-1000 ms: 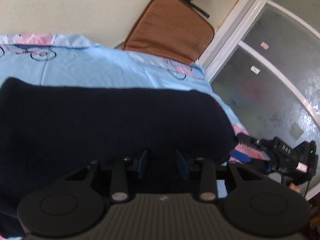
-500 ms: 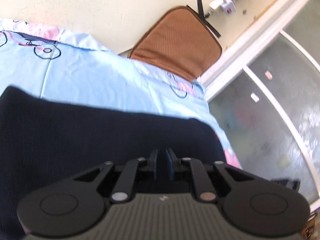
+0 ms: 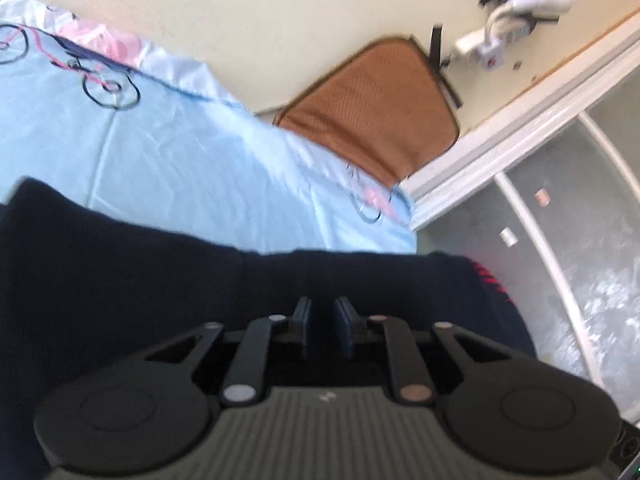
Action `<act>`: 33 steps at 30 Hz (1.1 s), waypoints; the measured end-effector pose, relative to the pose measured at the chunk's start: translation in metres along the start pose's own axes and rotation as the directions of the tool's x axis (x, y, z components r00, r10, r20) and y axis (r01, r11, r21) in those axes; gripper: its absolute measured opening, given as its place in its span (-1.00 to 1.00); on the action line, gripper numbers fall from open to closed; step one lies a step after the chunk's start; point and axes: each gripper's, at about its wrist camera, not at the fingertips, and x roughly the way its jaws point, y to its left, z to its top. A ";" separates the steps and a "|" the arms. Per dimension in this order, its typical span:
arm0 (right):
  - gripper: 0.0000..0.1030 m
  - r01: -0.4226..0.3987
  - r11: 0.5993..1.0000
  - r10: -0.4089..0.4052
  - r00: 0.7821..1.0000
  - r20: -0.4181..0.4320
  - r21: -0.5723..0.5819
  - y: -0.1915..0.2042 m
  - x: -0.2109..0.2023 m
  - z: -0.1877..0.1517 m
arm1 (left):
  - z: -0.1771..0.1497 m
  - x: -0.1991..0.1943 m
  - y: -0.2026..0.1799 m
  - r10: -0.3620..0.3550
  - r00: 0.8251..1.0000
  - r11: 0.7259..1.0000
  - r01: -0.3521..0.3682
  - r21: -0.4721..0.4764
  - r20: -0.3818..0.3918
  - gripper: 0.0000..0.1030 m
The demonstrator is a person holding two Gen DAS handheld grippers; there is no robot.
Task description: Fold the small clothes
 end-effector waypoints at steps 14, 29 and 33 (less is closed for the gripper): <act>-0.54 -0.280 0.848 0.155 0.943 -0.296 -0.450 0.161 0.127 -0.060 | 0.005 -0.153 0.056 0.192 0.933 0.981 -0.187 -0.046 0.304 -0.20; 0.16 -0.507 0.837 0.460 0.856 -0.238 -0.207 0.099 0.061 -0.005 | 0.021 -0.087 0.047 0.343 0.915 0.931 -0.361 0.052 0.212 -0.07; -0.39 -0.354 0.934 0.335 0.917 -0.217 -0.054 0.067 0.105 0.028 | 0.020 -0.083 0.068 0.339 0.922 0.940 -0.342 -0.016 0.187 -0.04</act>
